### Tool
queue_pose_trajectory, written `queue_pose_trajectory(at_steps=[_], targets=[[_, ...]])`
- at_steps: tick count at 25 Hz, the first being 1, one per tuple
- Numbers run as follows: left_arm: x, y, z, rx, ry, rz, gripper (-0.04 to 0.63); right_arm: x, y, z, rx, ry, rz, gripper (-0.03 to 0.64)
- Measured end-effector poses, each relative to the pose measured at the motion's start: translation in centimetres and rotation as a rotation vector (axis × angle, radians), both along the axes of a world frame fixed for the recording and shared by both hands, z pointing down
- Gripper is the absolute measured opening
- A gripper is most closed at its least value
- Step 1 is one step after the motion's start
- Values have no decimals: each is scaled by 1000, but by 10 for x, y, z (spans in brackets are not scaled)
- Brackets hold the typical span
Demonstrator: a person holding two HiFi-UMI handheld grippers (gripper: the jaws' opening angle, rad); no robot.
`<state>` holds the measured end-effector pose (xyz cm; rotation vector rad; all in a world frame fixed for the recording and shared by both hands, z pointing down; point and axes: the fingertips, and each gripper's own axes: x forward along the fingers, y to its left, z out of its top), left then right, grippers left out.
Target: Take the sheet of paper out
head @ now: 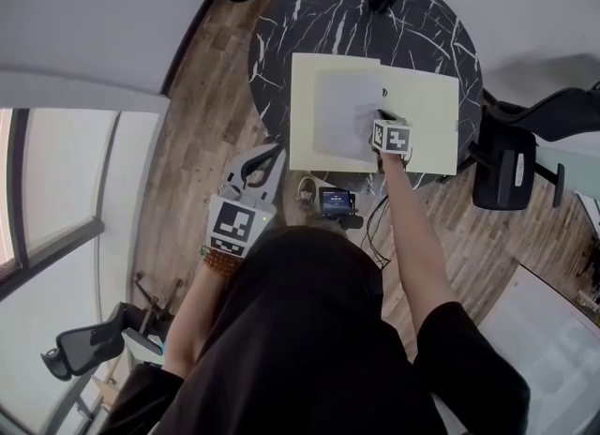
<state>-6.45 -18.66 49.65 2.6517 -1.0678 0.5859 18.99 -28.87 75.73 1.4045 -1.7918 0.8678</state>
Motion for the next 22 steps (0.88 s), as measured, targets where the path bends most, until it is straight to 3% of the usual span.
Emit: queue_pose_trajectory(at_steps=[17, 22], targets=[[11, 9, -9, 32, 4, 15, -5, 30, 8, -12, 32, 37, 38, -2], [31, -5, -21, 82, 20, 55, -6, 37, 8, -19, 46, 39, 43, -2]])
